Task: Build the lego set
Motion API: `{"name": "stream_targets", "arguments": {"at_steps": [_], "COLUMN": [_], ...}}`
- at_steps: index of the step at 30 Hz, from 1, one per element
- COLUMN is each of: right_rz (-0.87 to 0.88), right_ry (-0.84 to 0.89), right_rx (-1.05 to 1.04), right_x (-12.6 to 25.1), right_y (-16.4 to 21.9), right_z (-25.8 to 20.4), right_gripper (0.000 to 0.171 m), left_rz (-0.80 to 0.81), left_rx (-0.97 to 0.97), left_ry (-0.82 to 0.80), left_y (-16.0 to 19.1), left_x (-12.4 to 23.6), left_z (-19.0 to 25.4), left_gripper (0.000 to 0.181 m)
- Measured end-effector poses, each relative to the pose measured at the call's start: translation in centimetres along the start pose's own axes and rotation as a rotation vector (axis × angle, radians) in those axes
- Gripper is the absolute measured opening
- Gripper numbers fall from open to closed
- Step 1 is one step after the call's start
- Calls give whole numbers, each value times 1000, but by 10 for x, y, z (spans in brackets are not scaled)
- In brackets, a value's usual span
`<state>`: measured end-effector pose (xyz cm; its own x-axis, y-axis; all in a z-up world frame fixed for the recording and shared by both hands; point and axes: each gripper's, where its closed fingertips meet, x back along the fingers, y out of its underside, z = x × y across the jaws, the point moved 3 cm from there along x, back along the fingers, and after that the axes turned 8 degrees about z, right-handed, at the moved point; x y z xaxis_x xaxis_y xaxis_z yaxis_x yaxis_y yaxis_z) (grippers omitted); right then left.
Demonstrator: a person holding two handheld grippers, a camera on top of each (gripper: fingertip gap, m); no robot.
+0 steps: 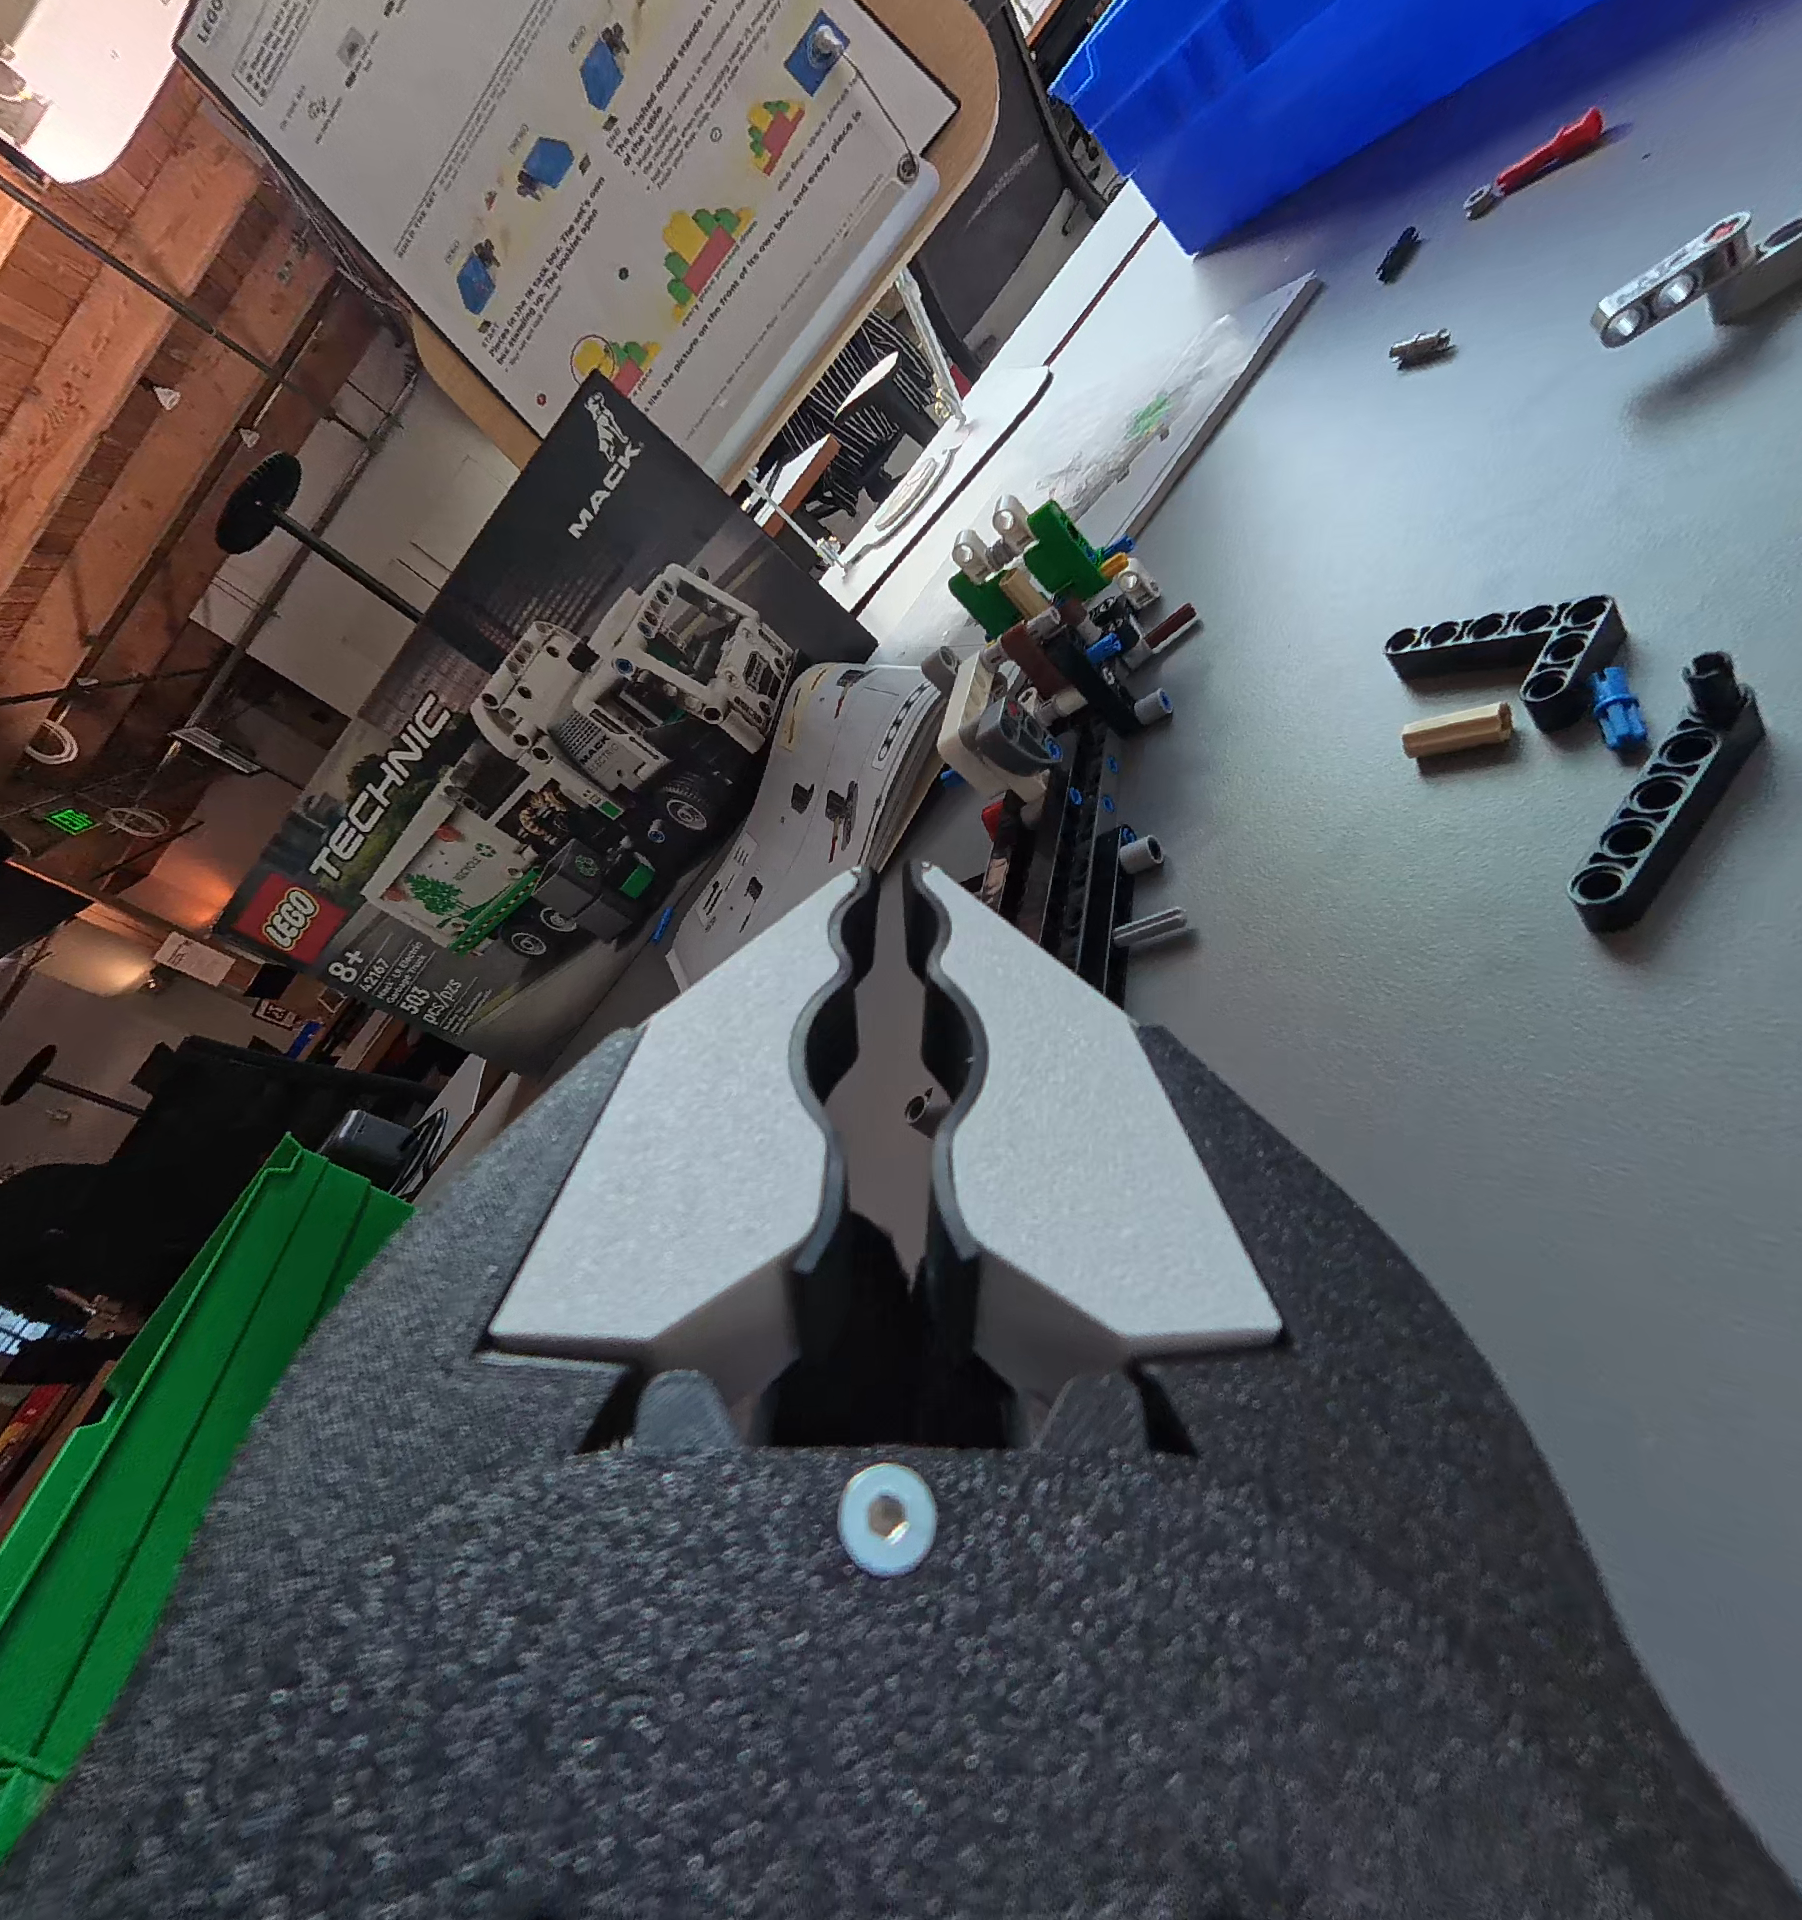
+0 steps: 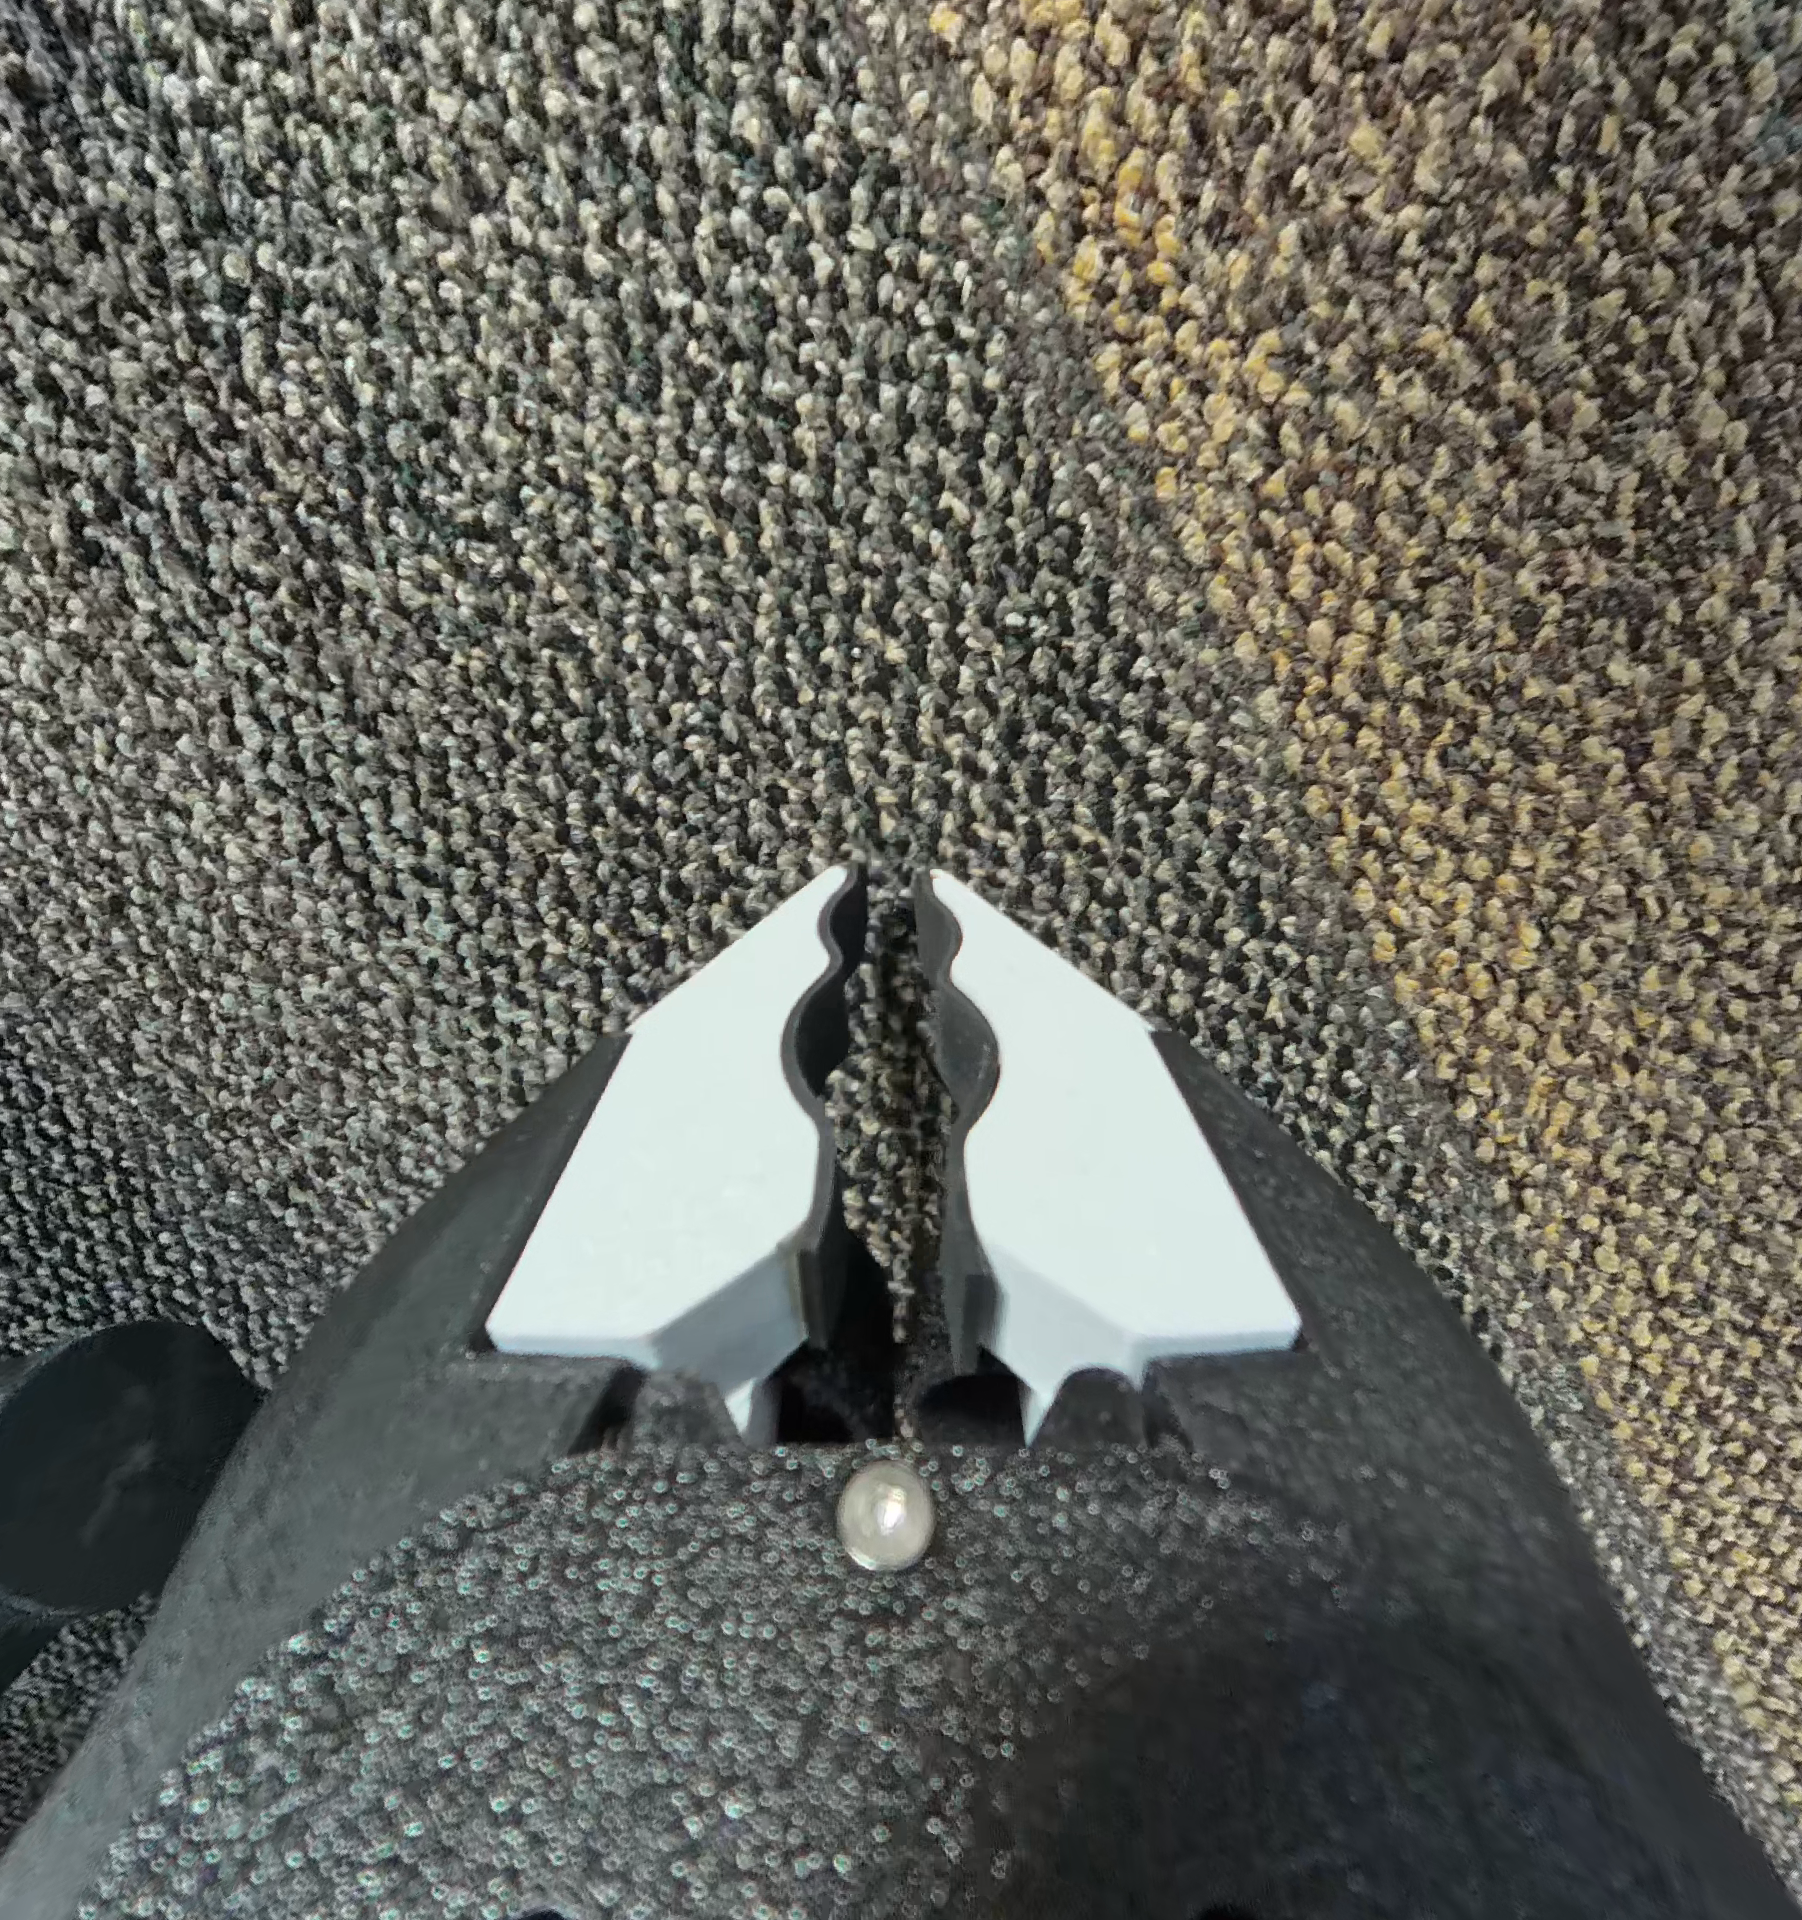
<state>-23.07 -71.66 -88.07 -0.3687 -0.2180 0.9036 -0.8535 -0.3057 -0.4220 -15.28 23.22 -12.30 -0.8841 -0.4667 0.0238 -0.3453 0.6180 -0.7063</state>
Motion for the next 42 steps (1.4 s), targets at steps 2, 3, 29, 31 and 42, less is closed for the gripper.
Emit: {"name": "stream_targets", "arguments": {"at_steps": [2, 3, 29, 31, 42], "right_rz": [-7, -11, -18, -17, -27], "right_ry": [-4, -2, 25, 21, 73], "right_rx": [20, 25, -75, -85, -85], "right_x": [3, 5, -2, -2, -2], "right_y": [4, 7, 11, 11, 13], "right_z": [-1, 0, 7, 7, 7], "right_gripper": [8, 9, 14, 15, 5], "left_rz": [-2, -2, -7, -6, -3], "left_rx": [-3, -5, -17, -18, -22], "left_ry": [0, 0, -2, -1, -4], "left_y": [0, 0, 1, 1, 0], "left_x": [0, 0, -1, 0, 0], "left_z": [0, 0, 1, 1, 1], "left_gripper": [3, 3, 3, 3, 3]}}
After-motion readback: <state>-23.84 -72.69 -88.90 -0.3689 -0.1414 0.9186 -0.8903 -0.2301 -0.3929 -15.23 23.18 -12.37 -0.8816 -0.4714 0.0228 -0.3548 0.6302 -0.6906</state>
